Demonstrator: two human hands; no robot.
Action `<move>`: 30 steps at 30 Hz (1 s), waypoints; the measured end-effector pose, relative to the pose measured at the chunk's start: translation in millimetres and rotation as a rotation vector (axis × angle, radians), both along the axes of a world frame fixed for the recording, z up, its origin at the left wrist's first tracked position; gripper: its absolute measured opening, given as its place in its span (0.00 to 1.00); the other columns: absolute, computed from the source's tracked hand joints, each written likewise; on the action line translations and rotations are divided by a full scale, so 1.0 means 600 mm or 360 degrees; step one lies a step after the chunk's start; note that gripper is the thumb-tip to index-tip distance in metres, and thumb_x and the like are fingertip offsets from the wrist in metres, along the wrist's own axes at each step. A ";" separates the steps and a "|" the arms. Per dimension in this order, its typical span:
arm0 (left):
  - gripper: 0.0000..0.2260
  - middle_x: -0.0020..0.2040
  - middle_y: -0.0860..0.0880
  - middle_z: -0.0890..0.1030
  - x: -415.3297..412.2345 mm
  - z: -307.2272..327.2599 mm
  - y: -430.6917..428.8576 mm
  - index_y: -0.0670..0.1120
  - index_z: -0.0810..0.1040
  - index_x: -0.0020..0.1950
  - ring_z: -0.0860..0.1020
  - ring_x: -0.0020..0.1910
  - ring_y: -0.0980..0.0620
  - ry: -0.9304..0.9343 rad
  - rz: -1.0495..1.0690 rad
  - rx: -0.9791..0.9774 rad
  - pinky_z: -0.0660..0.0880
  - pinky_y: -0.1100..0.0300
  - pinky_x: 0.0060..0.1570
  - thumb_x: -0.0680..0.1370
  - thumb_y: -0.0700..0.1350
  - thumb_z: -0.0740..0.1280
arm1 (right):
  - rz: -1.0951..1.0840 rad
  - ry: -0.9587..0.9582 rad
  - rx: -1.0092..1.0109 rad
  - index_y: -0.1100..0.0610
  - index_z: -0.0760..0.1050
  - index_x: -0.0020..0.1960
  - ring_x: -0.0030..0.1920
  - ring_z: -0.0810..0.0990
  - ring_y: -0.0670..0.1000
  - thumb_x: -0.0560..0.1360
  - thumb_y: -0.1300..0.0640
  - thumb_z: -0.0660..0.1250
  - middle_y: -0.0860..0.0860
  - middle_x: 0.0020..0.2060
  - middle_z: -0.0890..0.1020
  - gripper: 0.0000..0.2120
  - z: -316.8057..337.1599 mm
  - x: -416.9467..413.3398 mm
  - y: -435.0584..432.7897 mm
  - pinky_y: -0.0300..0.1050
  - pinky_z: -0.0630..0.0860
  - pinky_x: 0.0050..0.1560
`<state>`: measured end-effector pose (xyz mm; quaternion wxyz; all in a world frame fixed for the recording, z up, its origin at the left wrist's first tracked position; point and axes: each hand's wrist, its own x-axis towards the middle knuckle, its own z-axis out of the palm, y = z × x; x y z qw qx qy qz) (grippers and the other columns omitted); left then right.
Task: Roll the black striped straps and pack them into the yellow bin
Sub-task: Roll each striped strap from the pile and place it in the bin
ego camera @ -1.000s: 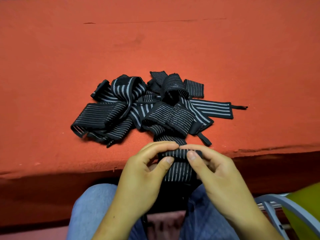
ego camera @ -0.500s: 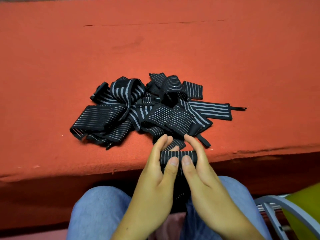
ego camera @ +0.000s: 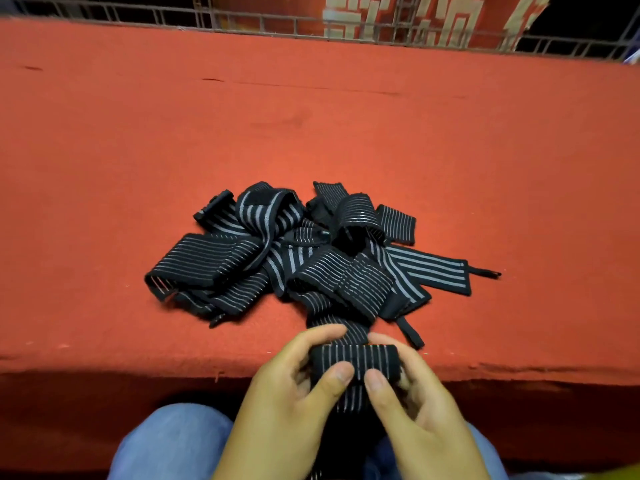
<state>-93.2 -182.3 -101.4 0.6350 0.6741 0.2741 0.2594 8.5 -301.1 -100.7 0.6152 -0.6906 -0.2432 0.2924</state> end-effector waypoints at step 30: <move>0.13 0.56 0.53 0.86 -0.027 -0.018 0.023 0.52 0.82 0.63 0.84 0.57 0.55 0.0072 -0.0212 0.0188 0.79 0.51 0.62 0.80 0.40 0.72 | 0.0210 -0.0056 -0.0179 0.48 0.77 0.65 0.32 0.75 0.38 0.84 0.62 0.63 0.36 0.29 0.80 0.14 -0.009 0.004 -0.018 0.33 0.72 0.36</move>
